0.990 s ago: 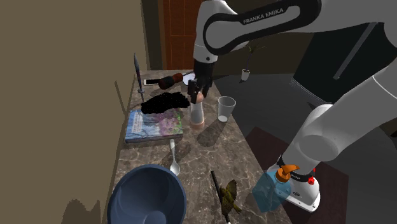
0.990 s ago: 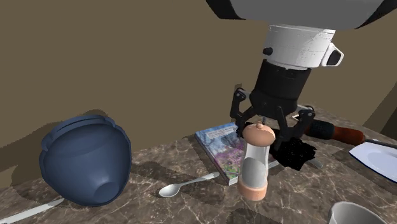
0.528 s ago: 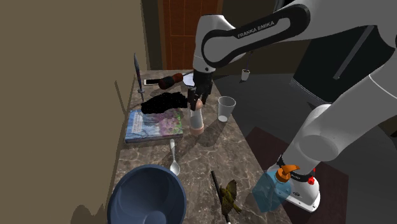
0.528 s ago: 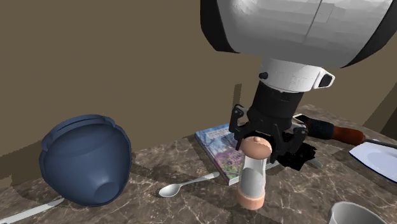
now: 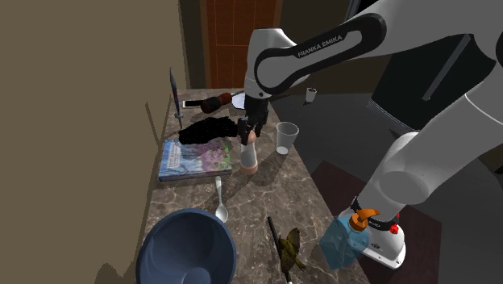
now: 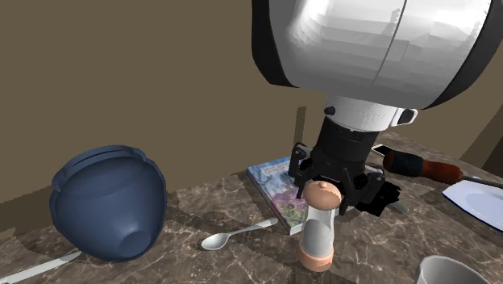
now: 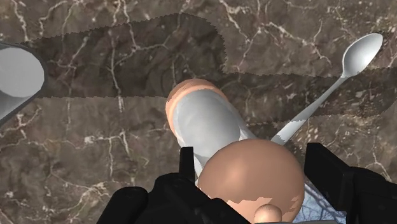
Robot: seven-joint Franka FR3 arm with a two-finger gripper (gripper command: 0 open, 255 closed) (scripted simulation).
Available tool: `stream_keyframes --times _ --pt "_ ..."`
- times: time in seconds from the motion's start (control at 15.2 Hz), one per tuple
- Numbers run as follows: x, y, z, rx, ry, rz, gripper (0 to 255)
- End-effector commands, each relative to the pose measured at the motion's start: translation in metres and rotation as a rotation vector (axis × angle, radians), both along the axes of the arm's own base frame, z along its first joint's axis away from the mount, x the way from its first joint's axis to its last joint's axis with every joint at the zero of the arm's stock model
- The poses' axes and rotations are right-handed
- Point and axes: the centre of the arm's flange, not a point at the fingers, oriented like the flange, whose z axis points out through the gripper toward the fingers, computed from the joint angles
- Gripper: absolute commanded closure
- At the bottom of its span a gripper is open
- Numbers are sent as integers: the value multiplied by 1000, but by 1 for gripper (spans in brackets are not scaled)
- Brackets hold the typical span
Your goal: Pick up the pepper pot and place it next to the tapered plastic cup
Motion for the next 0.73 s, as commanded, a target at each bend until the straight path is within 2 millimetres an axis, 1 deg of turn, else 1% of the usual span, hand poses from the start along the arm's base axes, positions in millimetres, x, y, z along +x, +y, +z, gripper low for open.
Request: stream_keyframes --times 0.0,0.07,0.13,0.46,0.66 --pt "0 0 0 0 0 0 255" --pt "0 0 0 0 0 0 255" --pt "0 0 0 0 0 0 0" --pt "0 0 0 0 0 0 0" --pt "1 -5 39 0 0 0 0"
